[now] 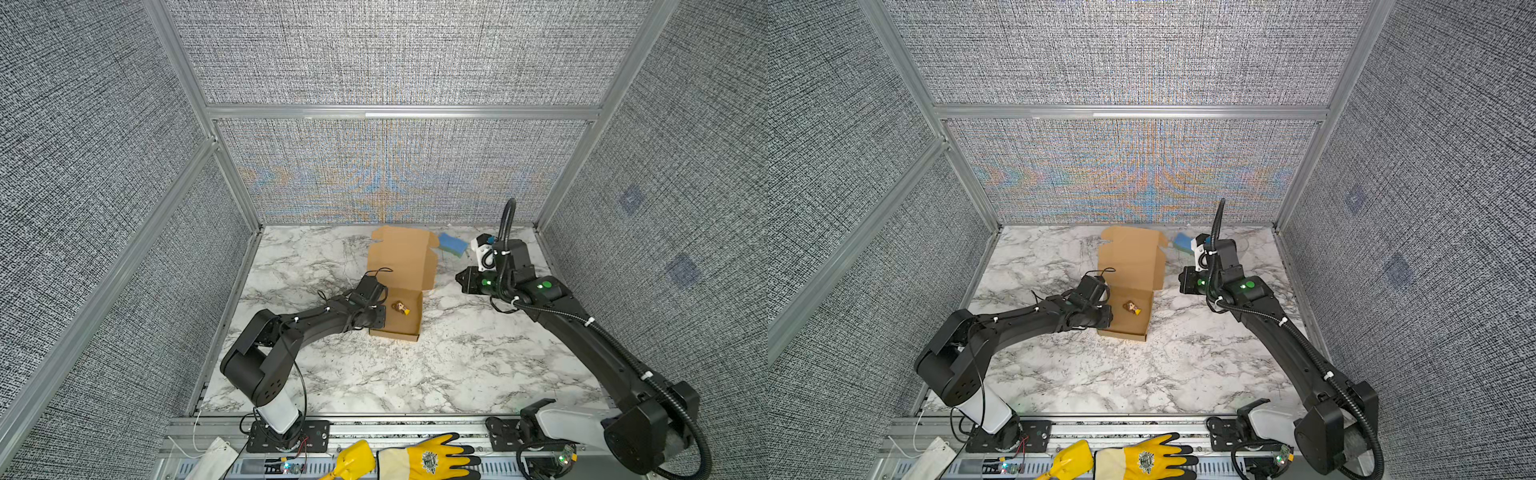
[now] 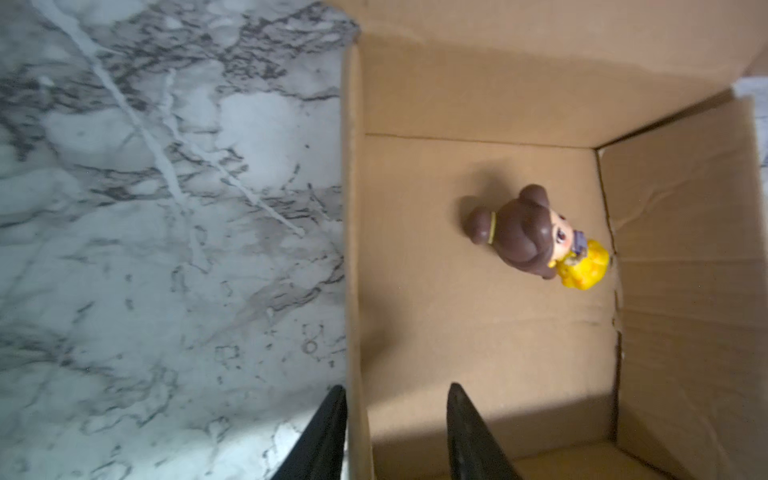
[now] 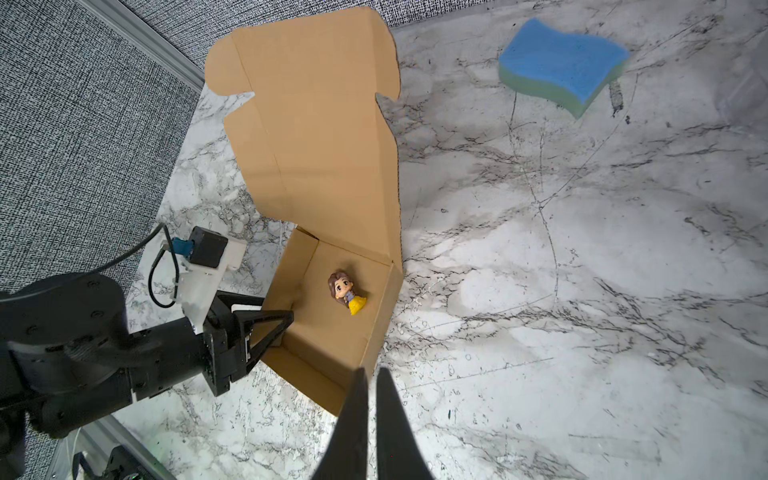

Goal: Fold the paper box
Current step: 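Move both grippers to the box's upright lid flap edges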

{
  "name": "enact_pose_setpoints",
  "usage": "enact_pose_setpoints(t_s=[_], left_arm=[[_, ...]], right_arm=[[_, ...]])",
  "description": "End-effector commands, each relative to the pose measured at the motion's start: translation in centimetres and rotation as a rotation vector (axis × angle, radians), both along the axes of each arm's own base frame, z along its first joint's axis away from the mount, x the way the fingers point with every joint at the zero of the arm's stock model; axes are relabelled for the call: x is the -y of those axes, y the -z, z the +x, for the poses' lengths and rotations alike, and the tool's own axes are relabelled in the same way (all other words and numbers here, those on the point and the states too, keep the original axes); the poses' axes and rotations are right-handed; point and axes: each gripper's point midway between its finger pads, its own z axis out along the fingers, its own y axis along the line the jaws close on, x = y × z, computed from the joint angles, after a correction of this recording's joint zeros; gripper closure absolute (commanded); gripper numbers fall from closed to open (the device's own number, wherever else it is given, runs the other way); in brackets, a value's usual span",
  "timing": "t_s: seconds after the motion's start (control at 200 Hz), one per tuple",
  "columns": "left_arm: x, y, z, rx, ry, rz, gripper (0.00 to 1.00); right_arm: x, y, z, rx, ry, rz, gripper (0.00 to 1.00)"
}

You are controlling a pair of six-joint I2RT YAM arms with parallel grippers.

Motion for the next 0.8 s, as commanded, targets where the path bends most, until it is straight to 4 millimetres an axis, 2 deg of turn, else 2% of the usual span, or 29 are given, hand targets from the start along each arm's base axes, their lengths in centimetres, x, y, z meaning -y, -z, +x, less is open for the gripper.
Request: enact_pose_setpoints(t_s=[0.0, 0.22, 0.37, 0.46, 0.59, 0.695, 0.795], left_arm=[[1.4, -0.8, -0.2, 0.016, 0.021, -0.059, 0.53], [0.4, -1.1, -1.0, 0.042, 0.016, -0.048, 0.47], [-0.5, -2.3, -1.2, 0.083, 0.006, -0.046, 0.43], [-1.3, -3.5, -1.2, 0.11, -0.009, -0.056, 0.41], [-2.9, -6.3, -0.4, 0.166, -0.065, -0.085, 0.4], [-5.3, -8.9, 0.9, 0.233, -0.139, -0.115, 0.38], [-8.1, -10.5, 2.3, 0.293, -0.223, -0.159, 0.38]], right_arm=[[-0.4, -0.6, 0.8, 0.048, -0.003, 0.019, 0.9], [-1.5, -0.1, 1.9, 0.11, -0.048, 0.049, 0.85], [-2.1, 0.2, 2.8, 0.157, -0.079, 0.045, 0.74], [-2.5, 0.2, 3.5, 0.199, -0.097, 0.045, 0.65], [-2.8, 0.1, 4.5, 0.245, -0.103, 0.038, 0.61], [-2.6, 0.4, 5.5, 0.252, -0.087, 0.044, 0.61], [-2.7, 0.9, 6.2, 0.245, -0.096, 0.072, 0.61]])
